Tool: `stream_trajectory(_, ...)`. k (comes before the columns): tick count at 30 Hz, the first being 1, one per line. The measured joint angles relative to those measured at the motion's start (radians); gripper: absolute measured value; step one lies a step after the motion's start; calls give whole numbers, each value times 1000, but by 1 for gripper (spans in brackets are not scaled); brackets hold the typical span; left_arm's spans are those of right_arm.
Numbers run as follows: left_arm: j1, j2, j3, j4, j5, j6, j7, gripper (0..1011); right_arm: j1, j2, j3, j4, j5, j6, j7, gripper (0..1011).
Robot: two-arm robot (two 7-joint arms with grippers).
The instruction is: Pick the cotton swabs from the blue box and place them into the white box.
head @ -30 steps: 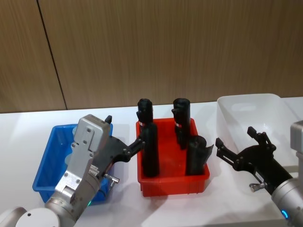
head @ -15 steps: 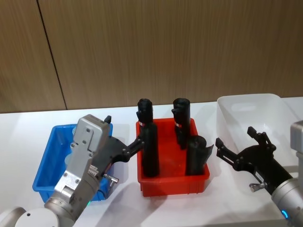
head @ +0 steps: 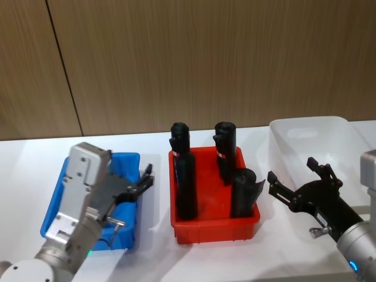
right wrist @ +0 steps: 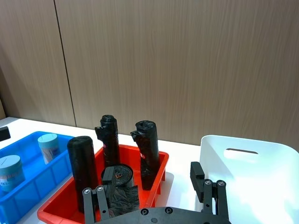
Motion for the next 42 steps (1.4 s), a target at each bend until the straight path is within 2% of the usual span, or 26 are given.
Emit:
stream_trajectory(11,17,32,-43,5,-78,52,48,1004,0,0,0,0,0,0,0,1002)
stream_trajectory(21,20,47,-69,17,-124,110,66,1004,0,0,0,0,0,0,0,1002)
stream_trajectory(32,5,40,-88,60,-166,175,86,1004,0,0,0,0,0,0,0,1002)
stream_trajectory(42,-27,16,-94,140,-189,192,67,1004,0,0,0,0,0,0,0,1002)
